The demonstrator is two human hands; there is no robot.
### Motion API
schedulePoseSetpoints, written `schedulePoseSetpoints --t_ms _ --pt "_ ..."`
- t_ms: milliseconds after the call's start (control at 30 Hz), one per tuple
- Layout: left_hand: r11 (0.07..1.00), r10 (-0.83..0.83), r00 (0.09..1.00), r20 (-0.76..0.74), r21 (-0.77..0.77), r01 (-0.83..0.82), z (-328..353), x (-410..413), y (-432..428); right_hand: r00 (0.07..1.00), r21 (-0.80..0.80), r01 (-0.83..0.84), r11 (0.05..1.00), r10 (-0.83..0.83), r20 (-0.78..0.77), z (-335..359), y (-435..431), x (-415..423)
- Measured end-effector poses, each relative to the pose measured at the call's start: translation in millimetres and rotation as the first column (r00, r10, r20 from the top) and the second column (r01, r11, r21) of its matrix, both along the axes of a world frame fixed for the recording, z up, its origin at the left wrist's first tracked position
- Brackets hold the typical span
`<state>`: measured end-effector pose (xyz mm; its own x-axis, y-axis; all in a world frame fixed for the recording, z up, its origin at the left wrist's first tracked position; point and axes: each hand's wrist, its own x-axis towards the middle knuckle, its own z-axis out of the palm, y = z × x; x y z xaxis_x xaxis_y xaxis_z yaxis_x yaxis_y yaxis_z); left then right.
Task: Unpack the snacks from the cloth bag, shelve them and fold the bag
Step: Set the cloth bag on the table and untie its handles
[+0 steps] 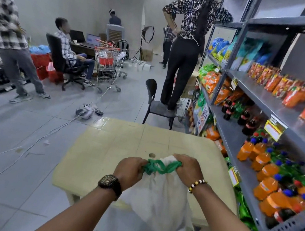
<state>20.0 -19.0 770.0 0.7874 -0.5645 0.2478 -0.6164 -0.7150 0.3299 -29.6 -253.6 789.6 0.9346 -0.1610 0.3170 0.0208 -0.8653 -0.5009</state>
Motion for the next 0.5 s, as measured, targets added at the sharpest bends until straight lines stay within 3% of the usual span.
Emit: schedulePoseSetpoints --t_ms 500 --pt "0.999 -0.033 0.990 -0.135 0.011 0.035 -34 164 -18 0.982 -0.225 0.102 0.969 -0.135 -0.134 -23 -7 157"
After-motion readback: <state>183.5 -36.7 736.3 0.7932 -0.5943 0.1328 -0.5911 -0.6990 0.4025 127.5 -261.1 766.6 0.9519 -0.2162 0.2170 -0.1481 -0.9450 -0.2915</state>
